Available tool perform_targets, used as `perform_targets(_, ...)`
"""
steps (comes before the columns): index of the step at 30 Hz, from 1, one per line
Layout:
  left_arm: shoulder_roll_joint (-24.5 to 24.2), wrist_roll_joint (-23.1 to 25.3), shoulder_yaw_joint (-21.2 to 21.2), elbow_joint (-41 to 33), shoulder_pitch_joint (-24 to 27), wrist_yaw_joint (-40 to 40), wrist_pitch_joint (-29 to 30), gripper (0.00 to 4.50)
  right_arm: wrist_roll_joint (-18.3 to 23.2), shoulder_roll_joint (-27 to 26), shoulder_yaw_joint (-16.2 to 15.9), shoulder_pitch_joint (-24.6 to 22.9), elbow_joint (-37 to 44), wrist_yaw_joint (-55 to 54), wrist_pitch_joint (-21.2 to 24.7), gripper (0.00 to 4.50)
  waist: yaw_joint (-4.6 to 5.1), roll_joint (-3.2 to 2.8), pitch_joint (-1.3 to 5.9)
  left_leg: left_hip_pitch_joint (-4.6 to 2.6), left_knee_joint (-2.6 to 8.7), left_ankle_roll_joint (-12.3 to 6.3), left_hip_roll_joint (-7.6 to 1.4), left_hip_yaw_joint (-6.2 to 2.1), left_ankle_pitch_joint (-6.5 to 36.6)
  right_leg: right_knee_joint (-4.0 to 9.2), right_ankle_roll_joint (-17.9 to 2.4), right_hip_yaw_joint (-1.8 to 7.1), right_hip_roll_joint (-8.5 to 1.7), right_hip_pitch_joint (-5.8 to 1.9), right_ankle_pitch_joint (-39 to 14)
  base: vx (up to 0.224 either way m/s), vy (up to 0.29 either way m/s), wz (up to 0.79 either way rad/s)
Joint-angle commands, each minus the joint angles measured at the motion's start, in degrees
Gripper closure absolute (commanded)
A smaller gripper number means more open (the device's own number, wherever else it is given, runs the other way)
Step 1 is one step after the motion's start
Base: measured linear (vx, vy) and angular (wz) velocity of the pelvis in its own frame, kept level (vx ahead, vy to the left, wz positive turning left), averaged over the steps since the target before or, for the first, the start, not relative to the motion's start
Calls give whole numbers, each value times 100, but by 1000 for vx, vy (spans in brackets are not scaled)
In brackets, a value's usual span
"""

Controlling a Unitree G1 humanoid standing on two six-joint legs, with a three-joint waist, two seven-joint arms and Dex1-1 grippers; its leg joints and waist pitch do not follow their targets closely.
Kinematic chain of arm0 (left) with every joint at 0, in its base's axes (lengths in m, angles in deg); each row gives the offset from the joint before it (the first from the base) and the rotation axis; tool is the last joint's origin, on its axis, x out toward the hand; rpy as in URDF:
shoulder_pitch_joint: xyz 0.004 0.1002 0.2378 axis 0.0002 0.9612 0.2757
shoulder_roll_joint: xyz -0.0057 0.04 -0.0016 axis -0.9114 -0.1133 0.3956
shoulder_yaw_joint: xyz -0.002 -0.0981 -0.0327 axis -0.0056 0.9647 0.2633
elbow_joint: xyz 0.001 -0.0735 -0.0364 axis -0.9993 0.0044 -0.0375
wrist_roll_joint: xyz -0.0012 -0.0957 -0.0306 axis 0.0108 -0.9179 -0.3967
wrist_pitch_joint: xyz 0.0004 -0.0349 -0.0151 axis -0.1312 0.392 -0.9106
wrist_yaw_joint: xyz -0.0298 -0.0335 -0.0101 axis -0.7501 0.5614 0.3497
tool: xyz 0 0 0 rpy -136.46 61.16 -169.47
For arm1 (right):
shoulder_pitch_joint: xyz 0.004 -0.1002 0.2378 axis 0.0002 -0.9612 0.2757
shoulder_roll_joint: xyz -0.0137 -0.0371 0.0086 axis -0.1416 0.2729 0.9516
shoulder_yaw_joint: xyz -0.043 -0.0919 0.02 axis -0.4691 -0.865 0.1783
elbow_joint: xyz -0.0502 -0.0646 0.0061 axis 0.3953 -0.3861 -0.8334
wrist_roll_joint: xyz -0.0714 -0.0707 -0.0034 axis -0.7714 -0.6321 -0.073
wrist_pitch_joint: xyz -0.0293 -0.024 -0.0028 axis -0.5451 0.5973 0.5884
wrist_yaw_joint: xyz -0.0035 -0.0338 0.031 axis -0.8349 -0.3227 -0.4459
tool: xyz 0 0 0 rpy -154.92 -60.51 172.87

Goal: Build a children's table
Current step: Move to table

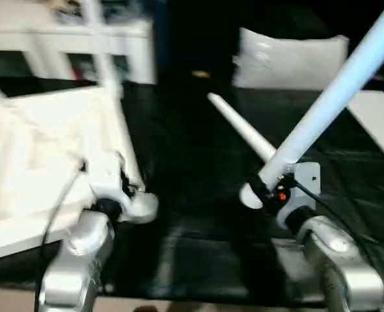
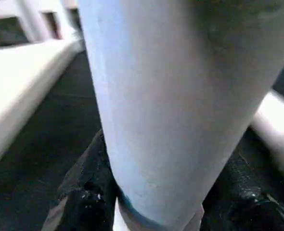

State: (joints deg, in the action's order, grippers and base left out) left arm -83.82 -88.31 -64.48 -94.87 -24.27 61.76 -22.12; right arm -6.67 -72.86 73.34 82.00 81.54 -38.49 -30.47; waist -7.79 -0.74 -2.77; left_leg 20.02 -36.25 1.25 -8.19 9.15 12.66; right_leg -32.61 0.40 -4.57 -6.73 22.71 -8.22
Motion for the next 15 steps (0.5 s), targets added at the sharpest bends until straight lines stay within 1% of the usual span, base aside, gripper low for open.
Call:
perform_targets(1, 26, 93, 7, 11, -52, -64, -55, 0, 63, 8, -21, -21, 94, -21, 11, 261, 202, -58, 267, -177, 622, -928, -287, 32, 1405, 430, -931, 190, -221, -87, -2623, -47, 141, 6)
perform_targets(2, 26, 119, 14, 30, -65, -65, -86, 0, 28, -2, -66, -37, 71, -12, -38, 261, 227, -52, 251, -190, 640, -878, -281, 50, 1688, 449, -860, 184, -225, -78, -2700, -77, 138, 10)
perform_targets(3, 17, 143, 9, 61, -86, -55, -121, 0, -22, -4, -116, -40, 54, 5, -105, 261, 298, -16, 223, -200, 665, -704, -274, 75, 2300, 524, -683, 171, -272, -80, -2973, -77, 138, 10)
perform_targets(4, 9, 175, -1, 91, -119, -46, -183, 0, -67, -1, -163, -21, 34, 38, -180, 261, 330, -40, 216, -203, 673, -597, -283, 65, 2586, 545, -572, 152, -302, -100, -3112, -85, 143, 7)
perform_targets(5, 9, 175, -1, 91, -119, -46, -183, 0, -67, -1, -163, -21, 34, 38, -180, 261, 446, -81, 185, -182, 782, -357, -289, 92, 3183, 553, -282, 12, -224, -125, -3313, -88, 132, -1)
perform_targets(6, 9, 181, -3, 94, -132, -46, -205, 0, -72, 3, -169, -7, 27, 49, -196, 261, 591, -146, 168, -60, 1029, -109, -317, 153, 3843, 351, -102, -239, -20, -269, -3043, -88, 132, -1)
perform_targets(7, 6, 184, -15, 104, -143, -53, -226, 0, -82, 3, -156, 14, 17, 44, -187, 261, 536, -228, 110, 391, 1553, 138, -408, 355, 4763, -790, -202, -483, 238, -654, -1942, -153, 116, 1)
perform_targets(8, -2, 180, -30, 110, -152, -41, -227, 0, -82, -12, -118, 44, -4, 14, -161, 261, 360, -157, 97, 577, 1588, 188, -314, 530, 4992, -1109, -204, -562, 300, -749, -1420, -151, 96, 15)
perform_targets(9, -9, 171, -42, 102, -150, -23, -243, 0, -58, -39, -54, 74, -35, -24, -137, 261, 297, -65, 155, 443, 1447, 132, -326, 648, 4404, -1112, -123, -187, 177, -723, -1951, -151, 96, 15)
perform_targets(10, -9, 173, -51, 103, -147, -9, -272, 0, -32, -56, -2, 99, -60, -57, -119, 261, 365, 139, 272, 174, 1026, 254, -365, 526, 3353, -719, 222, 262, -243, -547, -3438, -54, -44, 9)
perform_targets(11, -9, 175, -53, 96, -144, -5, -276, 0, -29, -58, 25, 115, -75, -83, -108, 261, 309, 290, 196, -68, -910, 88, -125, -199, 765, 842, 498, 1012, -1468, 248, -6444, -41, -59, 8)
perform_targets(12, -19, 194, -51, 85, -138, 0, -278, 0, -14, -41, 21, 132, -87, -82, -104, 261, 326, 340, 263, 693, -1039, -64, 107, -659, 514, 558, 150, 1305, -1358, -458, -5453, -41, -59, 8)
perform_targets(13, -20, 206, -46, 83, -139, 7, -278, 0, -17, -16, -9, 142, -94, -77, -112, 261, 241, 284, 308, 777, -986, 93, 65, -797, 452, 394, -163, 1113, -1335, -663, -4770, 1, 87, -13)
perform_targets(14, -19, 235, -43, 84, -144, 24, -280, 0, -23, 19, -53, 154, -104, -63, -143, 261, 127, 263, 201, 527, -695, 123, -13, -729, 636, 414, -715, 933, -1052, -435, -3786, -11, 144, -11)
perform_targets(15, -15, 260, -42, 88, -151, 40, -285, 0, -30, 47, -90, 162, -112, -51, -175, 261, 128, 109, 240, 328, -187, -190, -121, -654, 589, 322, -1265, 705, -718, -437, -3014, -11, 144, -11)
